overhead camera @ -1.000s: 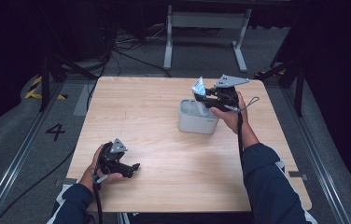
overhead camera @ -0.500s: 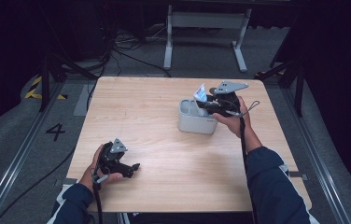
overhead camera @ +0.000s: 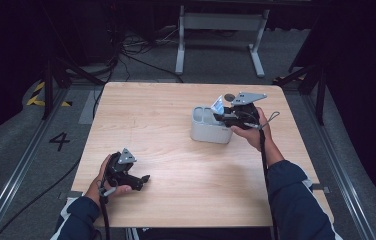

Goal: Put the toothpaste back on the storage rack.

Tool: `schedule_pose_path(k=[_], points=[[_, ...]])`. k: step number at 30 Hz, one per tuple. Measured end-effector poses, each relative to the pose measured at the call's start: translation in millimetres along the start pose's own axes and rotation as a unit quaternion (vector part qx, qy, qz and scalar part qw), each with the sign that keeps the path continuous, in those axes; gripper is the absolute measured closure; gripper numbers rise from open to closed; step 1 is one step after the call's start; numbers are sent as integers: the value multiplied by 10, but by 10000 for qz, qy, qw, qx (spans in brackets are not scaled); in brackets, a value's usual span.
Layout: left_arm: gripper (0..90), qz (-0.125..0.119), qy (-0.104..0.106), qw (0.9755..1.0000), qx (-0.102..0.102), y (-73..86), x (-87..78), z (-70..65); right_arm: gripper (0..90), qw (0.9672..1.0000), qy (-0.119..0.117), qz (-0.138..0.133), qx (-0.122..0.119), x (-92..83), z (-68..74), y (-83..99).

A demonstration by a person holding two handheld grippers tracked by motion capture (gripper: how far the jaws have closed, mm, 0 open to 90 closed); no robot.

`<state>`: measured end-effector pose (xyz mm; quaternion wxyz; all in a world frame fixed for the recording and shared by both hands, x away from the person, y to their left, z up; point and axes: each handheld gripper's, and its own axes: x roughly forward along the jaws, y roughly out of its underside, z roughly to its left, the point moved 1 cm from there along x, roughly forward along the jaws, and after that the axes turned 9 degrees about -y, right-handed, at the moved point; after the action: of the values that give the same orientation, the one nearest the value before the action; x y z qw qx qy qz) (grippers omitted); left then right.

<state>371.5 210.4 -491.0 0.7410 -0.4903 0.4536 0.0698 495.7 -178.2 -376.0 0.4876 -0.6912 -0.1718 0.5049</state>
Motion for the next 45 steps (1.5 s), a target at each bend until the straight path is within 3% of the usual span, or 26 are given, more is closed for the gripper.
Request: schedule_pose_path(k=[10,21,25,30,35,45], points=[[5,-10,8,10000,-5,1,2,-1,631,9998,-2,215,-26,15,-3,46],[5,-8,1,10000,33,-1,1,4,612,9997,-26,250,-26,25,19,36],[5,-7,2,10000,33,-1,1,5,635,9995,-169,260,-77,25,44,26],[5,-5,0,10000,34,-2,2,5,624,9997,-86,213,-91,-9,58,3],[5,-7,0,10000,37,-2,3,5,604,9995,-181,219,-115,-12,74,1],[5,24,6,10000,38,-3,-2,6,601,9994,-141,262,-174,-54,119,-13]])
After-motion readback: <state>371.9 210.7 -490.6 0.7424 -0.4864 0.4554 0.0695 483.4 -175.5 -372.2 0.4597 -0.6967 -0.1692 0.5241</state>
